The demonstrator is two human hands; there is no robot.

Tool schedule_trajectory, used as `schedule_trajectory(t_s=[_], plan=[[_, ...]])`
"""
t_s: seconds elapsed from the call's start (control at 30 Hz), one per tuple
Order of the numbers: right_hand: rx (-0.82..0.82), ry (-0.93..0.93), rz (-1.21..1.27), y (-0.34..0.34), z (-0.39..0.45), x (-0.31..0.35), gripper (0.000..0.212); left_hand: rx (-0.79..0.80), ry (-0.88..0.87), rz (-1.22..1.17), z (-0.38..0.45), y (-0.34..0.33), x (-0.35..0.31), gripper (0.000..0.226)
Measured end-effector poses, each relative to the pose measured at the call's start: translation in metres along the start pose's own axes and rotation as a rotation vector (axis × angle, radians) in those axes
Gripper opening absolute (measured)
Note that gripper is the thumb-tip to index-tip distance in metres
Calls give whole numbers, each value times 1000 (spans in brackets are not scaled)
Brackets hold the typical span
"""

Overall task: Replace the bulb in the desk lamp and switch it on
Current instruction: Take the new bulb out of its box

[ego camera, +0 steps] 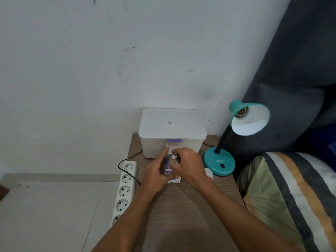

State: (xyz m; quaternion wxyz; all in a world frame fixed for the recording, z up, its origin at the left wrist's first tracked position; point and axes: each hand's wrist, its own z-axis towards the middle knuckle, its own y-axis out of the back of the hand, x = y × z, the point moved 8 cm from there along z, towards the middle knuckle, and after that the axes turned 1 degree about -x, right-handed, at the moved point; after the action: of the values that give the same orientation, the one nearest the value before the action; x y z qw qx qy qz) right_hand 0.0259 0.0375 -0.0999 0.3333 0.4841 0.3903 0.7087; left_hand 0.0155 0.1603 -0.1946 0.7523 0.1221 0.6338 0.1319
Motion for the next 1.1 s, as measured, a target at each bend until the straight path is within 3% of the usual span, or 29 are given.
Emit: schedule_trajectory(t_s=[0.23,0.43,0.53,0.7,0.8,0.87,0.93,1.1], plan=[[-209,-76,374,11,-15,-15,31,8,-4,-11,0,-2,-1,111],[-299,-27,444,9,-19,-10,28,14,-14,-7,1,-1,-1,108],[-439,-43,533,24,-17,-9,26,23,1,-22,1,-2,0,109],[-601,-258,778,50,-12,-31,25,16,2,-15,0,-2,-1,115],[-463,-423,845,32,-10,-58,19,22,7,-3,-1,-3,0,121],[-328,-443,736,16,-11,-68,21,23,35,-9,-2,-3,3,127],[-245,-460,784,2,-13,-73,25,18,50,-15,-2,-4,6,130],[-162,-277,786,5,-12,-55,16,28,24,3,-1,-4,5,116]])
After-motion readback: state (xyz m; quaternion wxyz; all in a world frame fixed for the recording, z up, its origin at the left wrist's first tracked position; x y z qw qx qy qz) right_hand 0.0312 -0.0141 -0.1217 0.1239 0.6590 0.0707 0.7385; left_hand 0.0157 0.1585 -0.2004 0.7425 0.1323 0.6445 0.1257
